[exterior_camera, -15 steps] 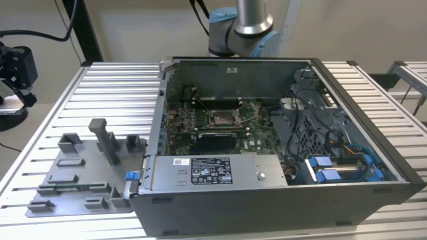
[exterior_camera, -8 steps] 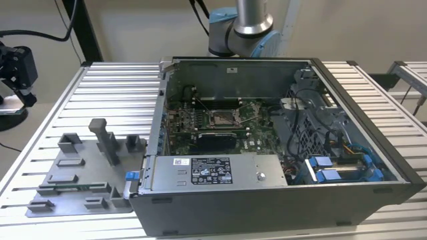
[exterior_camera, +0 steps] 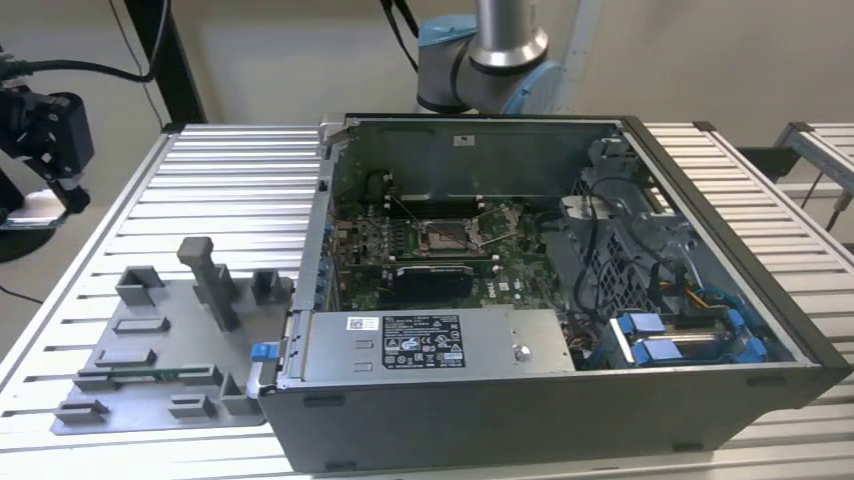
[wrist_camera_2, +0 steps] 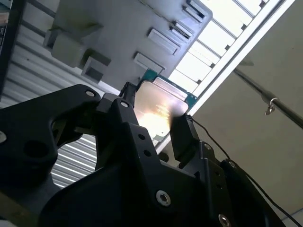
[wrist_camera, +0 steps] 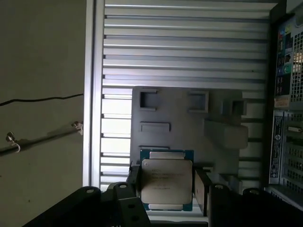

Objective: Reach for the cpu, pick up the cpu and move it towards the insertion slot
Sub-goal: 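Pick up the cpu and move it towards the insertion slot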

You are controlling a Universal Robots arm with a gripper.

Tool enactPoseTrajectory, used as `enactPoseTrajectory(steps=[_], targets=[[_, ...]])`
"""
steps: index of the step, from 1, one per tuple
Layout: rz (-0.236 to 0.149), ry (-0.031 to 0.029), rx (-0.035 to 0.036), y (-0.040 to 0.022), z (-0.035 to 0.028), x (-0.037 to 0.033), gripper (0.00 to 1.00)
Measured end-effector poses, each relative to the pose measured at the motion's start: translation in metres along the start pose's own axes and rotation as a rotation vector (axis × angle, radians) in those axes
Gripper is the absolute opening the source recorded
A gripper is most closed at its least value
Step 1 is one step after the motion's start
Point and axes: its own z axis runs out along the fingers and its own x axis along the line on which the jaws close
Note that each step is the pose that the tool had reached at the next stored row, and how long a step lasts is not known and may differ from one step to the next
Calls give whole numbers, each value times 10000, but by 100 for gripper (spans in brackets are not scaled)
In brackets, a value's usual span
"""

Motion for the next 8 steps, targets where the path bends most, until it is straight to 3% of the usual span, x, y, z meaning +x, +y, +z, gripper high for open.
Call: enactPoseTrajectory(steps=[8], targets=[[2, 32, -1, -3, 0, -239, 0]])
